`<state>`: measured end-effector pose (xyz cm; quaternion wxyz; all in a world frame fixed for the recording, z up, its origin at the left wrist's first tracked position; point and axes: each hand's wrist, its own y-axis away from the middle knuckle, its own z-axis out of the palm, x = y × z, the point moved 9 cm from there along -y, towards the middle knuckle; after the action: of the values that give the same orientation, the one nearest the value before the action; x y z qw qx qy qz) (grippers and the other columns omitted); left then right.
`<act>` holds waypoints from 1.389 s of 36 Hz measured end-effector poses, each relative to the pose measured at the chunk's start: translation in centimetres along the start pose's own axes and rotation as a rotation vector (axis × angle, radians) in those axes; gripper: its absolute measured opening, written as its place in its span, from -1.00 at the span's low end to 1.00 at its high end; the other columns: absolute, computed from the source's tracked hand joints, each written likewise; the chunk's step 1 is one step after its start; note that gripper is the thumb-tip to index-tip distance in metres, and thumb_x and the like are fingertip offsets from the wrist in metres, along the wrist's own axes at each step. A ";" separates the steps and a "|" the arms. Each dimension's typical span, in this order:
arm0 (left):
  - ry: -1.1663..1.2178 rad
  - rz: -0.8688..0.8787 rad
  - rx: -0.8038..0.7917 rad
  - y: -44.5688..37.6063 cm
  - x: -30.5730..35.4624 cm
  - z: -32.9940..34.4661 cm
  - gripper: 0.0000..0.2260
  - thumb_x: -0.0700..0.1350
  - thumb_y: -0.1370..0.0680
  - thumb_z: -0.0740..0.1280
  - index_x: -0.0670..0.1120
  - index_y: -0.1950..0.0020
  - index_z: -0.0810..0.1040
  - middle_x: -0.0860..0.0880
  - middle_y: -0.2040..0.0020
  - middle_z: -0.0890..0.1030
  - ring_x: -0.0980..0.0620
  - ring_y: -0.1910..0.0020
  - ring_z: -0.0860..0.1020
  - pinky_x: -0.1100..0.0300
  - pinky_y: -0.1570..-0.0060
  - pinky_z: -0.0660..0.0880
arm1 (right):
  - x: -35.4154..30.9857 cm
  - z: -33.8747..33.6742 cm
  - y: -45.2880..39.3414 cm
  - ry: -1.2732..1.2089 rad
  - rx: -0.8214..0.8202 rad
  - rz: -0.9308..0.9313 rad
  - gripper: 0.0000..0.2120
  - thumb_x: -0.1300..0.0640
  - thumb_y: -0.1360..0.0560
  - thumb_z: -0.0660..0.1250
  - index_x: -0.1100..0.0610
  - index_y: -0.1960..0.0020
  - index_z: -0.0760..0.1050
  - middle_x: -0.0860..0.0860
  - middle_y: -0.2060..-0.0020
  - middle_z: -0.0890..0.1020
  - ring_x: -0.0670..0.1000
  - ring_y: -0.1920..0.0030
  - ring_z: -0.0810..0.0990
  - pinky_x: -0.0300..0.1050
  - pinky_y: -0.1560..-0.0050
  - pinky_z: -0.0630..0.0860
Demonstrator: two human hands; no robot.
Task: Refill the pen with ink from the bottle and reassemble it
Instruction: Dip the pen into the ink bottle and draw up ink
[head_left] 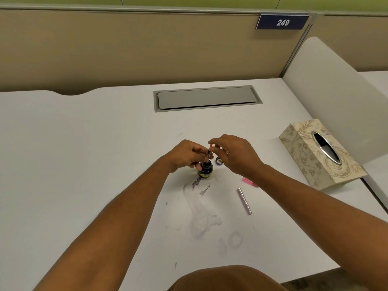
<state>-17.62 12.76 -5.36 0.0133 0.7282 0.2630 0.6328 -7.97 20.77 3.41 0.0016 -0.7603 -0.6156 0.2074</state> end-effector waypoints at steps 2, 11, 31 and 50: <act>0.017 -0.007 -0.016 0.0 -0.1 0.1 -0.81 -0.24 -0.52 0.44 -0.12 -0.12 0.71 -0.01 -0.02 0.74 0.07 0.35 0.56 0.31 0.33 0.47 | 0.1 0.1 0.0 0.001 -0.003 0.006 -0.83 0.09 -0.58 0.32 0.07 -0.13 0.63 -0.01 0.12 0.68 0.04 0.12 0.62 -0.02 0.17 0.55; 0.011 -0.001 -0.010 -0.2 -0.5 0.1 -0.82 -0.24 -0.53 0.45 -0.13 -0.12 0.71 -0.12 -0.02 0.73 0.10 0.39 0.54 0.30 0.30 0.50 | 0.2 0.1 0.0 0.001 -0.017 0.027 -0.84 -0.03 -0.58 0.32 0.02 0.03 0.61 -0.09 0.20 0.62 -0.09 0.23 0.50 -0.07 0.23 0.50; 0.014 0.004 -0.003 -0.3 -0.5 0.2 -0.83 -0.23 -0.53 0.45 -0.14 -0.11 0.71 0.00 0.02 0.75 0.14 0.41 0.52 0.29 0.32 0.46 | 0.5 -0.2 -0.1 -0.025 0.014 0.064 -0.83 -0.03 -0.57 0.34 0.04 0.08 0.62 -0.08 0.23 0.60 -0.06 0.24 0.50 -0.05 0.24 0.49; -0.008 0.010 -0.043 -0.3 -0.2 0.6 -0.82 -0.22 -0.53 0.45 -0.12 -0.13 0.71 -0.09 -0.08 0.73 0.18 0.40 0.53 0.31 0.32 0.45 | 0.7 0.1 0.0 -0.023 0.025 0.065 -0.85 0.11 -0.59 0.30 0.10 -0.04 0.63 0.00 0.11 0.68 0.06 0.14 0.63 0.00 0.17 0.56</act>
<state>-17.21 13.14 -5.72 0.0269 0.7317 0.2456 0.6353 -7.92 21.44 3.13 -0.0026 -0.7774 -0.5879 0.2238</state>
